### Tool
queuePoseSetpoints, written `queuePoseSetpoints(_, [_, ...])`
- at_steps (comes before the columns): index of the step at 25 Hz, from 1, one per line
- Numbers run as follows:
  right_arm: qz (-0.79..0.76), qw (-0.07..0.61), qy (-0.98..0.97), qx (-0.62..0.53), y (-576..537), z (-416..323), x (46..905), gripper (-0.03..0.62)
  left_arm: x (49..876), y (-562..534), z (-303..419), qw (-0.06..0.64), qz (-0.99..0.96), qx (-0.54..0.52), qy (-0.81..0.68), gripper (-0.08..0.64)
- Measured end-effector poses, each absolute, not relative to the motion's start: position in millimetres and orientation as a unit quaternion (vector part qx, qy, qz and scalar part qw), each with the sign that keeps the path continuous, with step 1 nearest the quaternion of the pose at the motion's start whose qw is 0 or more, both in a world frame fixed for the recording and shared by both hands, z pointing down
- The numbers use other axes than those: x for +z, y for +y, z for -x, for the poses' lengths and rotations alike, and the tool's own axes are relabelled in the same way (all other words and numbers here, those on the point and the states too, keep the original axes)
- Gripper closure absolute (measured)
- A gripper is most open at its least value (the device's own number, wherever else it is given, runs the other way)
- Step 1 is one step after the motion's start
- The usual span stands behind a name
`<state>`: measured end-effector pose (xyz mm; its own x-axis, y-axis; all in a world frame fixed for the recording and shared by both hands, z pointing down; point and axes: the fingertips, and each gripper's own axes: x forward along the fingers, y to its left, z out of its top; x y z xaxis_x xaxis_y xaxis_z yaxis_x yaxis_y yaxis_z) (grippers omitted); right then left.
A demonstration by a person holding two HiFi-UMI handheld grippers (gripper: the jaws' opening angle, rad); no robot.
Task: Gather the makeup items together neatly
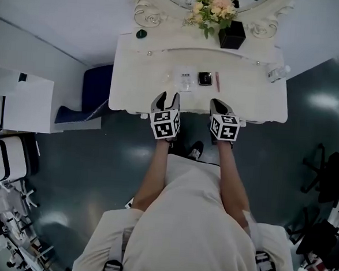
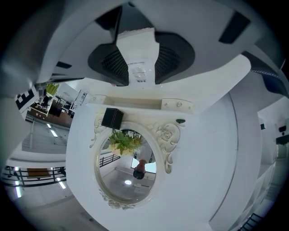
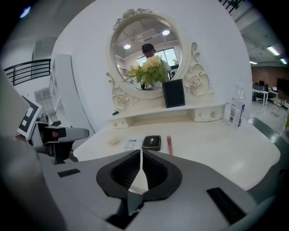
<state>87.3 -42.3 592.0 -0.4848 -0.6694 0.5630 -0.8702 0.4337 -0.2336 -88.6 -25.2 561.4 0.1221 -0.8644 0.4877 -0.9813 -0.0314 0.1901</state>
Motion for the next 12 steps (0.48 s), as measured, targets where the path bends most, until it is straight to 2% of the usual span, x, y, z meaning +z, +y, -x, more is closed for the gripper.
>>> queuePoseSetpoints(7, [-0.459,0.194,-0.831,0.247,-15.7,-92.7,591.5,0.541,561.5,6.6,91.1,0.236,-0.702,0.117,-0.661,0.473])
queuePoseSetpoints(12, [-0.459,0.191,-0.833,0.241,-4.1,-97.3,590.0,0.541,567.7,20.6,86.3,0.23,-0.707,0.128,-0.656,0.52])
